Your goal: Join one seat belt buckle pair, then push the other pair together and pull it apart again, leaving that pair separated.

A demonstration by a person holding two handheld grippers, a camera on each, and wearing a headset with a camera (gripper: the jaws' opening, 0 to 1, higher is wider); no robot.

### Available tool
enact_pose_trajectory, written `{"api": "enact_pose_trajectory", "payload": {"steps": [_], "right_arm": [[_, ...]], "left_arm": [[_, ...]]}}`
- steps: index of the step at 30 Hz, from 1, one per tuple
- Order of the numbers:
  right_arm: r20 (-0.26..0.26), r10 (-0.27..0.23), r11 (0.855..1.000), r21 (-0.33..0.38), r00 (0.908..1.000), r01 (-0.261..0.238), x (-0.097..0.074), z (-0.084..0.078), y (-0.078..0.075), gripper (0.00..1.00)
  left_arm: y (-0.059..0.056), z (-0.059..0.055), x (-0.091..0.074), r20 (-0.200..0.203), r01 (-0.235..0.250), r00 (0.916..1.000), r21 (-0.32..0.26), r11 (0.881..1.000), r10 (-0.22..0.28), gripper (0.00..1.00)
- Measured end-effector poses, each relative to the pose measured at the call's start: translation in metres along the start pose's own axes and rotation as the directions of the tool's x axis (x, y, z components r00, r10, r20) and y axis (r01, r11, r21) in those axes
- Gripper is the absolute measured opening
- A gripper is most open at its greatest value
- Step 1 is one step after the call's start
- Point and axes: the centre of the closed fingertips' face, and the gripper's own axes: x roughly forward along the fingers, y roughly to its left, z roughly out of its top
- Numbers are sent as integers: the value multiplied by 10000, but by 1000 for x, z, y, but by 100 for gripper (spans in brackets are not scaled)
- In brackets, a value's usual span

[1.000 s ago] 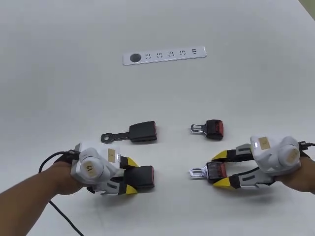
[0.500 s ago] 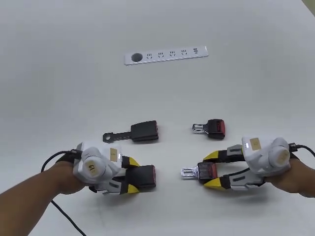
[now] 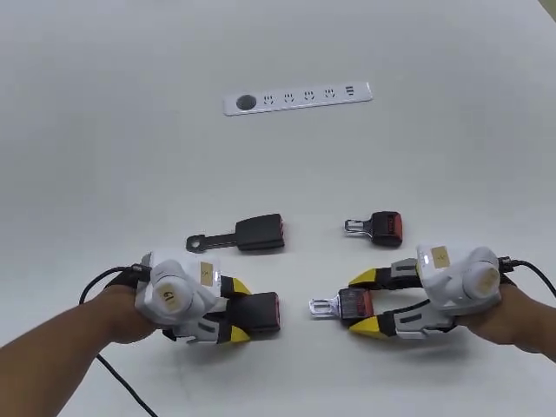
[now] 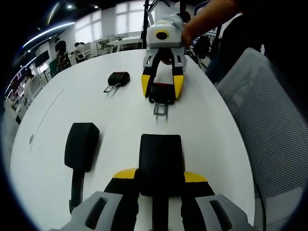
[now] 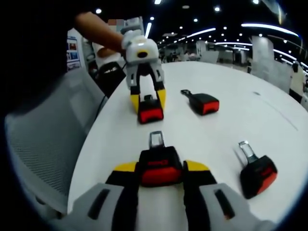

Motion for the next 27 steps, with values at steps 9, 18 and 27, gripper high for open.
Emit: {"api": "enact_pose_trajectory", "payload": {"steps": [9, 18, 27], "right_arm": [[150, 5, 10000, 29, 9999, -6, 10, 7, 4, 36], [270, 109, 9999, -3, 9996, -108, 21, 16, 6, 36], [289, 167, 9998, -102, 9994, -164, 35, 25, 8, 36]], "left_arm": [[1, -2, 0, 4, -10, 10000, -41, 10000, 10, 34], [-1, 0, 0, -21, -43, 10000, -77, 10000, 43, 34], [0, -1, 0, -18, -45, 10000, -77, 10000, 44, 34]]}}
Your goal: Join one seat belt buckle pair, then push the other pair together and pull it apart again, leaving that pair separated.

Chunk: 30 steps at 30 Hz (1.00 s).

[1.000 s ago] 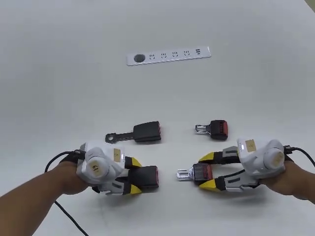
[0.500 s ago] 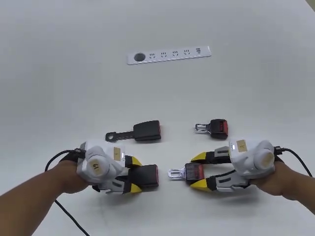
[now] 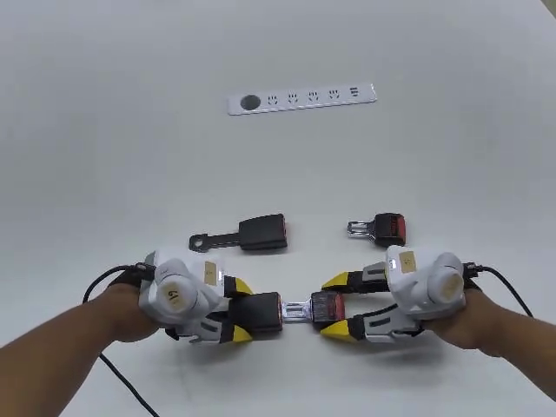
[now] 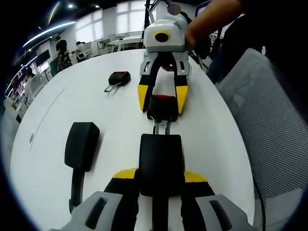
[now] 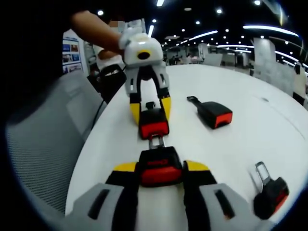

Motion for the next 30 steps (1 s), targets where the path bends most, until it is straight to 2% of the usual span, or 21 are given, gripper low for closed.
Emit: {"api": "enact_pose_trajectory", "payload": {"steps": [13, 30], "right_arm": [[-130, 66, 9999, -136, 9999, -68, 15, 7, 4, 36], [-387, 61, 10000, -17, 9992, -61, 20, 10, 3, 36]], "left_arm": [[1, 0, 0, -37, 7, 10000, 35, 10000, -7, 34], [0, -1, 0, -138, 26, 9999, 182, 9998, -24, 33]]}}
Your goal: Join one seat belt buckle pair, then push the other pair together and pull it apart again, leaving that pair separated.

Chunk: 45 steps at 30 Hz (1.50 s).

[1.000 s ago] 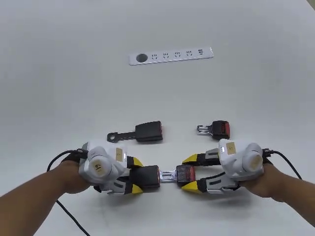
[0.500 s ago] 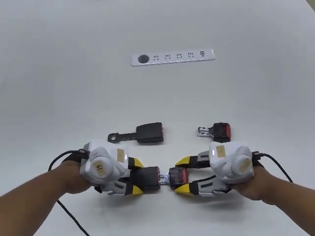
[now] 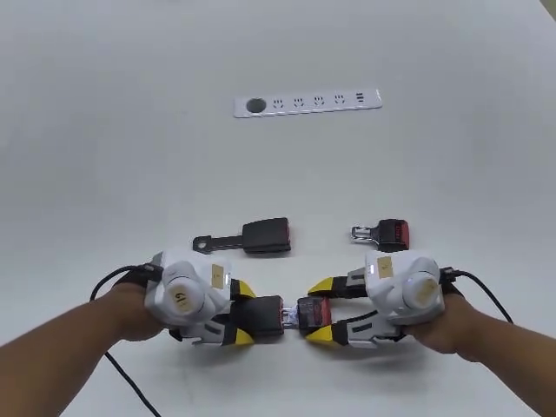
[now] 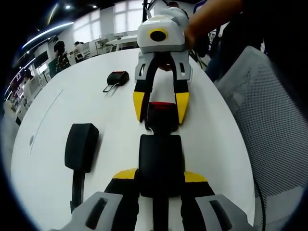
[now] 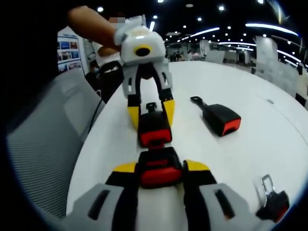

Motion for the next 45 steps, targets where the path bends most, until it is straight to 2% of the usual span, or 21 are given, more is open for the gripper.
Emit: {"api": "enact_pose_trajectory", "payload": {"steps": [11, 34, 45], "right_arm": [[-61, -89, 9998, 153, 9999, 90, 13, 8, 0, 36], [-451, -209, 9994, -296, 9988, 196, 10, 6, 0, 35], [-272, -264, 9988, -418, 9993, 253, 9, 6, 1, 35]], "left_arm": [[0, 1, 0, 45, -61, 10000, 8, 10000, 61, 33], [-6, 0, -2, 353, -10, 9994, -2, 10000, 10, 34], [-5, -3, -3, 634, -58, 9980, -94, 9999, 64, 33]]}}
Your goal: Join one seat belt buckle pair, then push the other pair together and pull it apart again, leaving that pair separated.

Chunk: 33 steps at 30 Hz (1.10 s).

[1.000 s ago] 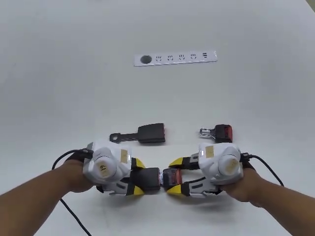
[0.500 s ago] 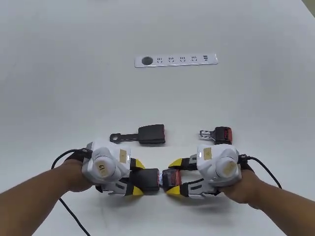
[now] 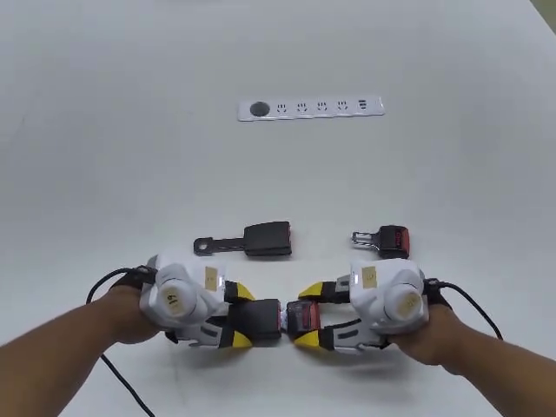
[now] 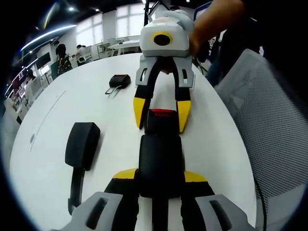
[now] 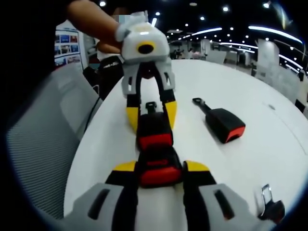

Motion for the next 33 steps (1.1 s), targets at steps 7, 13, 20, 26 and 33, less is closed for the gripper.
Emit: {"api": "enact_pose_trajectory", "payload": {"steps": [7, 13, 20, 26, 33], "right_arm": [[239, -102, 9999, 72, 9997, 100, -1, 0, 0, 35], [425, -192, 9997, 166, 9989, 185, -1, 0, -1, 35], [566, -266, 9994, 244, 9980, 252, -1, 1, -1, 35], [667, -344, 9989, 336, 9972, 322, -1, 1, -1, 35], [782, -411, 9984, 421, 9961, 379, -1, 1, -1, 35]], "left_arm": [[1, 1, 0, 172, 72, 9998, 11, 10000, -72, 33], [2, 1, -1, 380, 104, 9992, -7, 9999, -103, 33], [3, 1, 0, 537, 145, 9985, -26, 9999, -143, 33], [3, 1, 0, 611, 196, 9979, -1, 9998, -196, 33], [3, 2, -1, 719, 236, 9971, 24, 9997, -237, 33]]}}
